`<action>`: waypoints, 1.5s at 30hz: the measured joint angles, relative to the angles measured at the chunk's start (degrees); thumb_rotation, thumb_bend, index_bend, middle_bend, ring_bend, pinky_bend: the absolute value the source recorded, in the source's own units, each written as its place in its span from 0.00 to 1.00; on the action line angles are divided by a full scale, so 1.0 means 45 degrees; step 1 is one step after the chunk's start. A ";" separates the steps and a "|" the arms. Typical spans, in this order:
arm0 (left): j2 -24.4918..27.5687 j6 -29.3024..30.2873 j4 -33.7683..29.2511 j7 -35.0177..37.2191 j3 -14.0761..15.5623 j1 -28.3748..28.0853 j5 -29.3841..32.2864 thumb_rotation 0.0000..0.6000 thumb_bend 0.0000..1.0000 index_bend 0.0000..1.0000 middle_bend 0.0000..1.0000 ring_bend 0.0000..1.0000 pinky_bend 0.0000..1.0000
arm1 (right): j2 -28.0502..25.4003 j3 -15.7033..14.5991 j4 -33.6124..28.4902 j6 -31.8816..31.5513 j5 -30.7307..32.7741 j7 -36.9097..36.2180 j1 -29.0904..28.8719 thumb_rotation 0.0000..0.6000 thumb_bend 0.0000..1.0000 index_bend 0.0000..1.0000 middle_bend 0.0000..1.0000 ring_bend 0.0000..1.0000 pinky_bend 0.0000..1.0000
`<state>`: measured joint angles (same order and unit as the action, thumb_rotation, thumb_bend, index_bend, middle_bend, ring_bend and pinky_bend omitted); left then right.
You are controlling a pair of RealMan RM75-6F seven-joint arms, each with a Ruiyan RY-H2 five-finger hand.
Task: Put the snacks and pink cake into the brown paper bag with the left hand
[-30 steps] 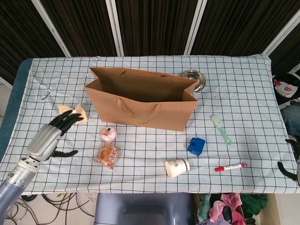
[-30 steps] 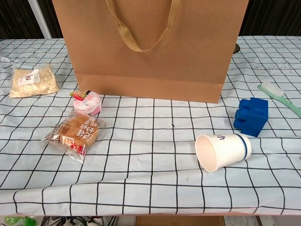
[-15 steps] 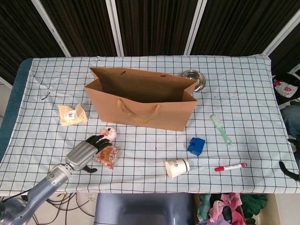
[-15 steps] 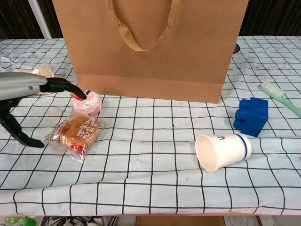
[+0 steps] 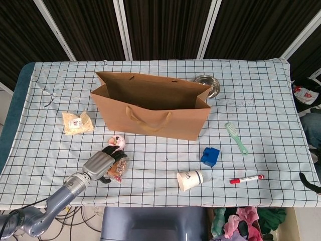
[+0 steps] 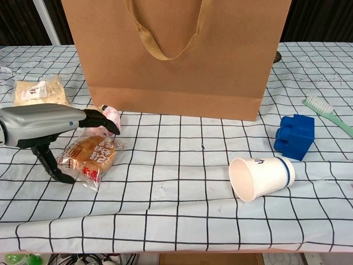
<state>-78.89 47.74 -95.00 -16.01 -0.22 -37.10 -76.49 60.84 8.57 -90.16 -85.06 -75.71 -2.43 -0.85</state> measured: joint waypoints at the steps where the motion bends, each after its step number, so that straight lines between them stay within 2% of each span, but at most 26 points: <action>1: -0.0051 -0.0046 0.0049 -0.0005 0.0000 -0.0036 0.0057 1.00 0.09 0.17 0.17 0.08 0.13 | -0.0002 0.0000 0.0000 0.0002 -0.0001 -0.0005 0.0000 1.00 0.21 0.21 0.11 0.25 0.33; 9: -0.0196 -0.0139 0.0188 -0.0055 0.0011 -0.0197 0.0125 1.00 0.12 0.19 0.25 0.14 0.16 | 0.0003 0.0001 0.0016 0.0045 0.0020 -0.0009 -0.0010 1.00 0.21 0.21 0.11 0.25 0.33; 18: -0.0224 -0.0037 0.0250 -0.0532 0.0151 -0.0245 0.0280 1.00 0.29 0.28 0.35 0.25 0.26 | -0.0030 0.0020 -0.0001 0.0007 0.0017 -0.0077 0.0013 1.00 0.21 0.21 0.11 0.25 0.33; 24: -0.0028 0.0425 -0.0054 -0.0409 0.0072 -0.0155 0.0105 1.00 0.31 0.29 0.36 0.26 0.27 | -0.0034 0.0020 -0.0002 0.0008 0.0008 -0.0087 0.0015 1.00 0.21 0.21 0.11 0.25 0.33; 36: 0.2269 0.3066 -0.2293 0.0880 0.0001 0.0735 -0.2038 1.00 0.31 0.29 0.36 0.26 0.27 | -0.0023 0.0022 -0.0026 -0.0027 0.0007 -0.0018 0.0026 1.00 0.21 0.21 0.11 0.25 0.33; 45: 0.4494 0.6824 -0.3961 0.1974 -0.0455 0.1840 -0.4338 1.00 0.31 0.30 0.36 0.26 0.27 | -0.0003 0.0009 -0.0048 -0.0012 0.0009 0.0064 0.0020 1.00 0.21 0.21 0.11 0.25 0.33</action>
<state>-58.66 78.45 -112.82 -7.13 -2.26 -28.82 -96.01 60.83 8.61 -90.38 -85.12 -75.67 -2.14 -0.76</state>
